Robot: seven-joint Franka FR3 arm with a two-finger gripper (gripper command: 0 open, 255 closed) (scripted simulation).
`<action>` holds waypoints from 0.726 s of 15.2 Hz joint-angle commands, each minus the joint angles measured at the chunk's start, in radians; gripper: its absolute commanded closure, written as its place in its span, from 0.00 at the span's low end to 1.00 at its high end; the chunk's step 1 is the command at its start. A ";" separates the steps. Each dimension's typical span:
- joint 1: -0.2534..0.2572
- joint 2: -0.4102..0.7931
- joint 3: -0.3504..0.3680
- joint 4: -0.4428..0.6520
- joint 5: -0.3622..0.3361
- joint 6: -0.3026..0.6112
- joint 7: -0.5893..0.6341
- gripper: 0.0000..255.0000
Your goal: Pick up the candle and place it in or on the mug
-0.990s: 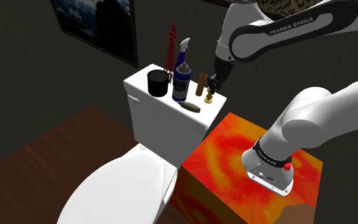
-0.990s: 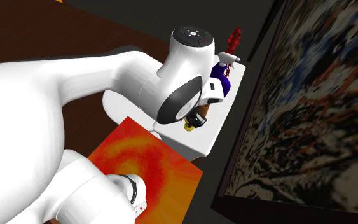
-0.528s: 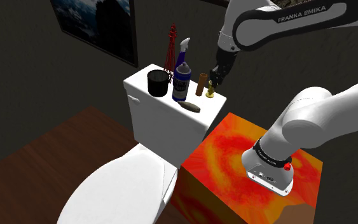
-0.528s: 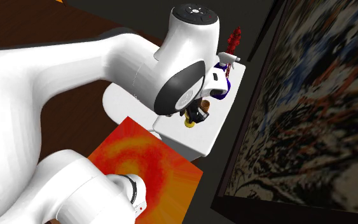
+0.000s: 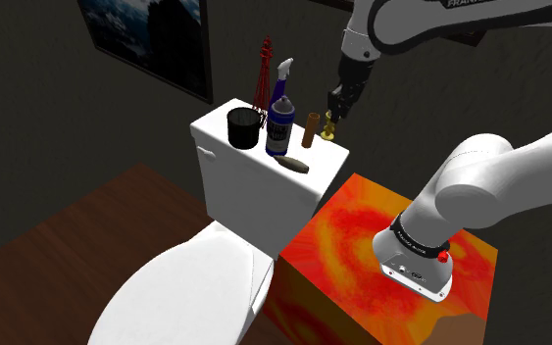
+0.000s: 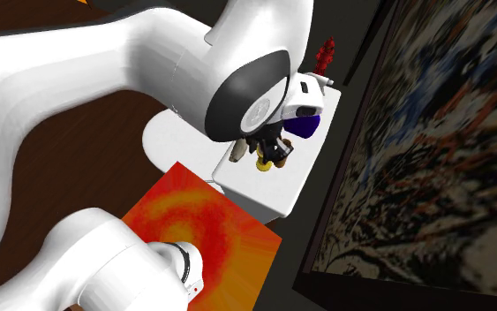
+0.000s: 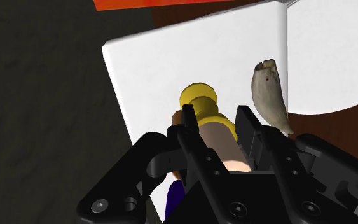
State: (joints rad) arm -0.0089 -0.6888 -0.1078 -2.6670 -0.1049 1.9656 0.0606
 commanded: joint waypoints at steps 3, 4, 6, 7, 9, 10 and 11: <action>0.000 -0.016 0.002 0.045 0.003 -0.061 -0.004 1.00; 0.000 -0.018 0.003 0.057 0.004 -0.075 -0.004 1.00; 0.001 -0.022 0.005 0.081 0.005 -0.104 -0.005 1.00; 0.001 -0.024 0.006 0.094 0.006 -0.118 -0.006 1.00; 0.002 -0.027 0.008 0.119 0.008 -0.146 -0.007 1.00; 0.002 -0.028 0.008 0.132 0.009 -0.160 -0.007 1.00; 0.003 -0.028 0.009 0.145 0.010 -0.173 -0.008 1.00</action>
State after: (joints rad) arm -0.0070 -0.7161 -0.1000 -2.5358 -0.0965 1.8075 0.0527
